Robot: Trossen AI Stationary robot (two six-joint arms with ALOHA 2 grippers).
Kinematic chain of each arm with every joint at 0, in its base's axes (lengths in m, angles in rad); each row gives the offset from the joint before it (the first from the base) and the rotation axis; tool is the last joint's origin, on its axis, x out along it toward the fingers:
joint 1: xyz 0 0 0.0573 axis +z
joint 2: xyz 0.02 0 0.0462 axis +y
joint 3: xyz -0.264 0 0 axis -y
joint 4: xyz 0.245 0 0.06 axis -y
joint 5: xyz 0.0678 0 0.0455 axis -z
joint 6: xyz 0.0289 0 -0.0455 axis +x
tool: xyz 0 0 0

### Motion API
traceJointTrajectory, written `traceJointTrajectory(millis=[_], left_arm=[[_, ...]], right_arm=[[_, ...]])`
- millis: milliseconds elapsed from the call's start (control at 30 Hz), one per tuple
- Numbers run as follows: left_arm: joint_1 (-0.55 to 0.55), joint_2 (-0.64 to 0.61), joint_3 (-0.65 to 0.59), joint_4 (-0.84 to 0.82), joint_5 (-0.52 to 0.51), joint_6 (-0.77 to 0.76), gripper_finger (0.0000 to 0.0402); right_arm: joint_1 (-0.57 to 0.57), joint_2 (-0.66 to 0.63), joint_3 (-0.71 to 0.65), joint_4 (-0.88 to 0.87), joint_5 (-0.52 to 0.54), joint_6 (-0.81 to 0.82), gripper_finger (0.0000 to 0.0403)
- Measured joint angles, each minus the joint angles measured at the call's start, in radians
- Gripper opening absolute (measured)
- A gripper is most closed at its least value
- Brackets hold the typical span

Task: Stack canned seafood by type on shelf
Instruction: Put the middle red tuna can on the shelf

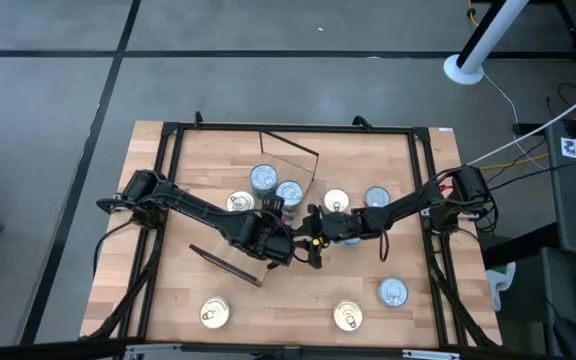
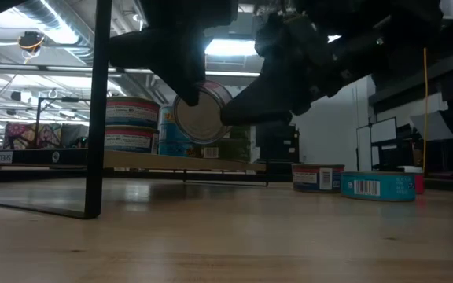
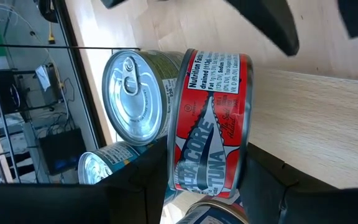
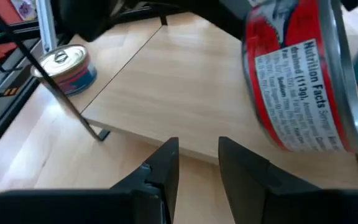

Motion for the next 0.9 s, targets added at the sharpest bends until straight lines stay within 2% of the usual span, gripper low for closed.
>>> traceJointTrajectory(millis=[233,433,900], left_arm=[[-0.001,0.0,0.0,0.001,0.004,0.008,0.0159],[0.0,0.0,0.0,0.003,0.068,0.034,0.0159],[0.0,0.0,0.0,0.004,0.085,0.034,0.0159]], right_arm=[[0.0,0.047,0.0,0.041,0.043,-0.001,0.0113],[0.001,0.059,0.0,0.052,0.103,-0.001,0.0113],[0.001,0.059,-0.001,0.065,0.144,-0.001,0.0113]])
